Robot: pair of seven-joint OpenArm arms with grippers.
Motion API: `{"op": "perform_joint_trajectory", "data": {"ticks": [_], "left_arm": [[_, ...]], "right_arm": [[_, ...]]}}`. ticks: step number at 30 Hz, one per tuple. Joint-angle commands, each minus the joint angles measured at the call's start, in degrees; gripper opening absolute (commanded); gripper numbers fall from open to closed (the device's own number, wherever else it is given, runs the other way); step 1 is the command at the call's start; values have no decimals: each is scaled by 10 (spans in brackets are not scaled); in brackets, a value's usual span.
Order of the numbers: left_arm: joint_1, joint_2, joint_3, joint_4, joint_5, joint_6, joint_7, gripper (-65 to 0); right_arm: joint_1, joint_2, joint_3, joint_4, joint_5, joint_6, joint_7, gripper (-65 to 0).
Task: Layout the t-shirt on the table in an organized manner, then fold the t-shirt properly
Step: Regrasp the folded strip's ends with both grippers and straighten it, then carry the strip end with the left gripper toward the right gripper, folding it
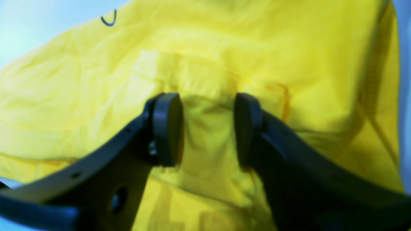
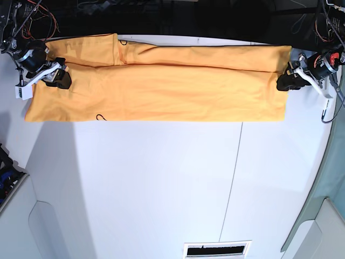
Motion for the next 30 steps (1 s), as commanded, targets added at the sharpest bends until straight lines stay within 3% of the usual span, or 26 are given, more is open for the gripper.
{"op": "perform_joint_trajectory", "data": {"ticks": [1,3,9,11,14,21,30], "left_arm": [[0,-8,-2,3,-12,-17,9,-288],[0,-8,0,3,-30,-32,19,-288],[0,-8,13,3,-32,-32,20,-304],[0,-8,28,3,-32,-32,19,-398],[-2,-8,60,4,-18,-32,14,-650],[-12,-12,49,26,-13,-31,3,-650],[-30,-77,38,90,-13,-14,32,-650]], "right_arm": [[3,6,0,3,0,0,-4,-370],[3,6,0,3,0,0,-5,-370],[4,6,0,3,4,0,-4,-370],[4,6,0,3,7,0,-5,-370],[4,6,0,3,7,0,-5,-370],[4,7,1,10,38,0,-7,-370],[6,7,12,110,56,0,-41,-370]]}}
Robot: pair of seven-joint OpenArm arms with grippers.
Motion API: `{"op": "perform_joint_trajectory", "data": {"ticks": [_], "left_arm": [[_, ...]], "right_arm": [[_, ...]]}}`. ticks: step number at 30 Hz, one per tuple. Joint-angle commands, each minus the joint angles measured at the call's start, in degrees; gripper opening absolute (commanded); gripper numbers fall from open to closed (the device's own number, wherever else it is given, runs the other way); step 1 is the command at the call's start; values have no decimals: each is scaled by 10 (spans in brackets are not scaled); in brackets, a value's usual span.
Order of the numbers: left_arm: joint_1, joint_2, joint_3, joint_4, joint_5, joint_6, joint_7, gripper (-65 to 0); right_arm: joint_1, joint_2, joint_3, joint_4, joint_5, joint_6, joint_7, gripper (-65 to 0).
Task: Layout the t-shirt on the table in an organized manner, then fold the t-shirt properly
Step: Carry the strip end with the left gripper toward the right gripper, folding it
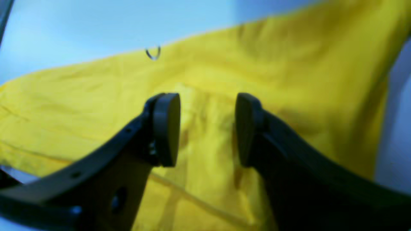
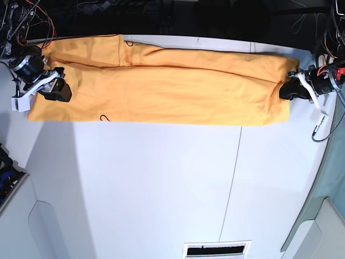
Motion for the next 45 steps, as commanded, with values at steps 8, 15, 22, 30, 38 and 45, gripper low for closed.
{"op": "perform_joint_trajectory", "data": {"ticks": [8,15,22,30,38,45], "left_arm": [[-6,-43,-5,132,-71,0,66,-650],[-6,6,12,282,-77,0,57,-650],[-32,110,159,273,53,0,0,-650],[-109,224,294,135,132,0,-12,-650],[-150,292,372,48,152,-3,-17,-450],[-149,330,372,48,152,-3,-17,-411]], "right_arm": [[3,8,15,34,31,3,-14,-370],[2,8,15,34,11,3,-15,-370],[2,8,26,34,5,3,-15,-370],[0,8,75,34,5,3,-22,-370],[-2,10,121,34,-9,-6,-23,-370],[0,17,121,9,-40,-13,-6,-203]]}}
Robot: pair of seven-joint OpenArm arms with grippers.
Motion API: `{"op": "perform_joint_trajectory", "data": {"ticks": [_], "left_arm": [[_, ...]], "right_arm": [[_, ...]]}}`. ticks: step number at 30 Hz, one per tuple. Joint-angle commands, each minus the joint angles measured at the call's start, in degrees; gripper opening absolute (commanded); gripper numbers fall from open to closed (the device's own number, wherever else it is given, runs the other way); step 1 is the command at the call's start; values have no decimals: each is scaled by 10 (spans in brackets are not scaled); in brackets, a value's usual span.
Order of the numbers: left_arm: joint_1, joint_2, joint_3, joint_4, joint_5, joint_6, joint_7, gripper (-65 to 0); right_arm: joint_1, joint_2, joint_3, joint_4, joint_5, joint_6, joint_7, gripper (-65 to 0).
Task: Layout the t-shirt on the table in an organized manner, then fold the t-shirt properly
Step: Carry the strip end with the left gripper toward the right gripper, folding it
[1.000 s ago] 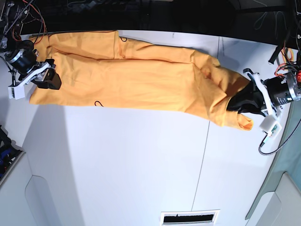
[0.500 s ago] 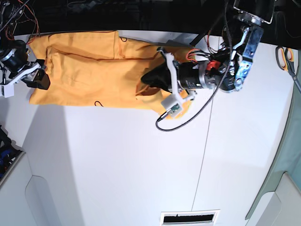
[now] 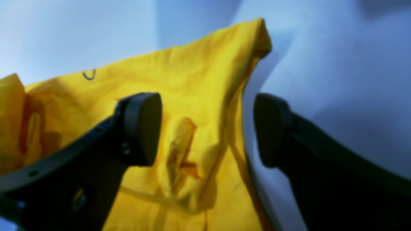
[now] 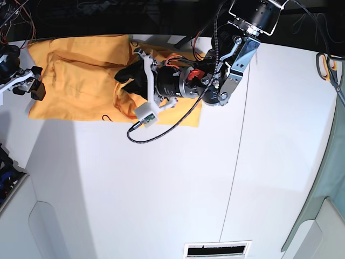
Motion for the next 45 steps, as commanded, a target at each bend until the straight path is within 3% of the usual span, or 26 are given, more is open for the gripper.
{"op": "perform_joint_trajectory", "data": {"ticks": [1,8,13,17,21,29,35,39,45], "left_arm": [[-8,10,0,9,-16,-11,-12,-411],[-9,36,0,9,-92,-24,14,-411],[-10,50,0,9,-40,-24,11,-410],[-10,49,0,9,24,-24,7,-301],[-10,49,3,9,48,-24,7,-286],[-10,49,-2,23,34,-24,8,-287],[-10,48,-50,50,32,-24,9,-287],[-10,34,-86,50,24,-24,9,-287],[-5,-20,-144,50,24,-24,9,-287]], "right_arm": [[4,18,4,-5,3,-4,19,-203],[13,60,4,-92,3,-2,39,-204],[15,61,4,-105,19,0,33,-204],[15,61,4,-105,33,0,30,-204],[15,61,4,-105,41,0,30,-205],[16,61,3,-105,40,0,31,-205],[16,61,-33,-114,41,0,36,-205],[17,61,-85,-130,43,0,37,-205],[17,61,-148,-131,47,0,37,-205]]}}
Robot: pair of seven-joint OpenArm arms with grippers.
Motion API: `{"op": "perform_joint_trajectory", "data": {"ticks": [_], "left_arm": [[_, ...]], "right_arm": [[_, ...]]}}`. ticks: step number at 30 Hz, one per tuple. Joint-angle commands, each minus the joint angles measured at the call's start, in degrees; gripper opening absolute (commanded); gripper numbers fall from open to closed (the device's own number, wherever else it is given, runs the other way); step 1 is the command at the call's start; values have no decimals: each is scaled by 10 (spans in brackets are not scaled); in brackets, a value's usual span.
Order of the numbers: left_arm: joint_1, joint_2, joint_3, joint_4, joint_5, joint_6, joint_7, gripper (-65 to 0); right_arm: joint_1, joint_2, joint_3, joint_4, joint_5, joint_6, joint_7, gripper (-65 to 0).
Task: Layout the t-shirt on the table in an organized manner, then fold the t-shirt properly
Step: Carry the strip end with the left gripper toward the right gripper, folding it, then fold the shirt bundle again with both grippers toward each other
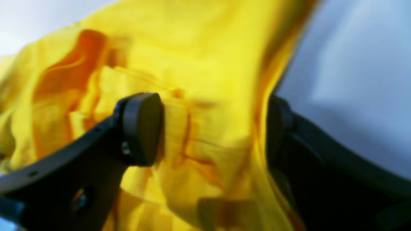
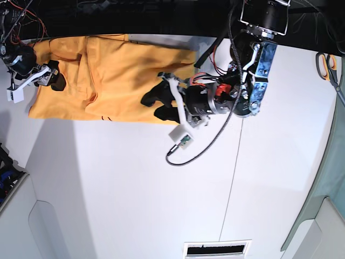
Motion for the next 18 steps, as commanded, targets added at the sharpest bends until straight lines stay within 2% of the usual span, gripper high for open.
{"op": "perform_joint_trajectory", "data": {"ticks": [1,5,6,7,11,12,18], "left_arm": [[-5,-12,-12,11,-13,-9,-10,-287],[16,-58,-70,10,-31,-9,-11,-287],[23,-69,-84,10,-37,-9,-11,-287],[32,-78,-96,10,-39,-9,-12,-287],[71,-100,-117,10,-43,-9,-12,-287],[82,-101,-116,9,-43,-9,-12,-287],[137,-100,-83,7,-42,-9,-71,-287]], "right_arm": [[1,7,-2,5,0,1,-7,-205],[1,5,-2,7,0,1,-7,-214],[1,6,-1,7,0,1,-7,-242],[1,7,-1,7,-2,1,-7,-294],[1,7,17,7,-15,1,-4,-597],[3,7,25,7,-15,1,-5,-650],[21,9,98,8,-15,8,-16,-650]]}}
